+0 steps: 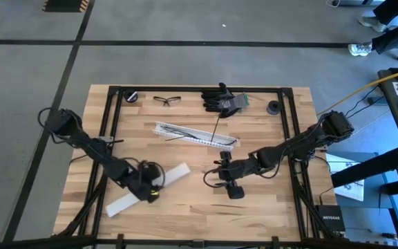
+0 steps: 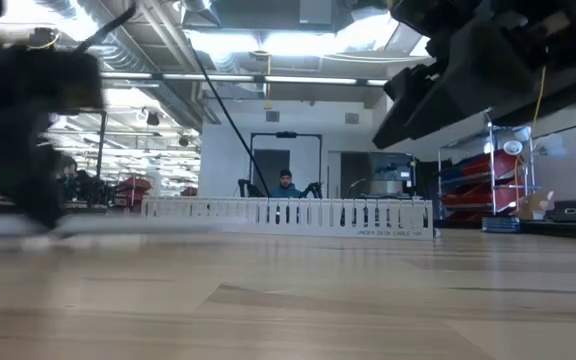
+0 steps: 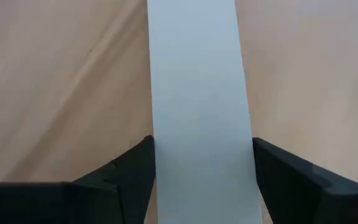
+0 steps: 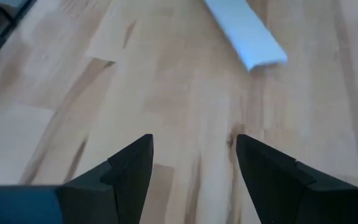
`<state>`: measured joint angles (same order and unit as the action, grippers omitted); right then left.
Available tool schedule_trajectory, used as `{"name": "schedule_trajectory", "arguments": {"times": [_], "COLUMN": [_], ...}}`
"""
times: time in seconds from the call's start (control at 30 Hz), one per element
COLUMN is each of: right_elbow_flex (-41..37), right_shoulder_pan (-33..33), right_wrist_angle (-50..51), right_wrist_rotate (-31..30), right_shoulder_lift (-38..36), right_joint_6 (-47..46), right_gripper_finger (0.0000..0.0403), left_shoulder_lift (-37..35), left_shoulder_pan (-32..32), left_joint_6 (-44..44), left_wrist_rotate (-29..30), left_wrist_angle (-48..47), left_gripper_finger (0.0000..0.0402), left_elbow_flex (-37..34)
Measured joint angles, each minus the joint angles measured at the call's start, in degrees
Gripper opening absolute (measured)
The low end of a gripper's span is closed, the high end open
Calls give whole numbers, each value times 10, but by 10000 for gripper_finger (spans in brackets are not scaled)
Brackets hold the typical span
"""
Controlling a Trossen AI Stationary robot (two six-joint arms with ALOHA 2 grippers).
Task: Ziptie cables
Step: Close the white cable duct
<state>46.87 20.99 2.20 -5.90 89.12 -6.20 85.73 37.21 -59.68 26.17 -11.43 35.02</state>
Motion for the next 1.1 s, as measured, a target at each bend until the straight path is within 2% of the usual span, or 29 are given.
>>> {"name": "schedule_trajectory", "arguments": {"times": [0.1, 0.2, 0.33, 0.43, 0.73, 0.83, 1.0, 1.1], "right_elbow_flex": [9, 9, 9, 9, 7, 6, 2, 2], "right_shoulder_pan": [0, 4, 19, 36, 80, 83, 82, 78], "right_wrist_angle": [8, 12, 18, 15, 6, 12, 15, 13], "right_wrist_rotate": [23, 39, 40, 21, -102, -95, -85, -98], "right_shoulder_lift": [0, 0, 0, 0, 0, 0, 0, 0], "right_joint_6": [-16, -38, -65, -75, -82, -105, -123, -124], "right_gripper_finger": [218, 218, 218, 218, 217, 217, 218, 227], "left_shoulder_lift": [19, 58, 125, 175, 287, 313, 328, 321], "left_shoulder_pan": [-32, -70, -117, -140, -158, -162, -174, -178], "left_joint_6": [92, 181, 250, 306, 462, 489, 514, 514], "left_wrist_rotate": [8, -8, -35, -52, -72, -80, -98, -98], "left_wrist_angle": [88, 173, 216, 221, 217, 211, 195, 121], "left_gripper_finger": [225, 225, 225, 225, 225, 234, 276, 293], "left_elbow_flex": [1, 3, 34, 83, 250, 292, 338, 368]}}
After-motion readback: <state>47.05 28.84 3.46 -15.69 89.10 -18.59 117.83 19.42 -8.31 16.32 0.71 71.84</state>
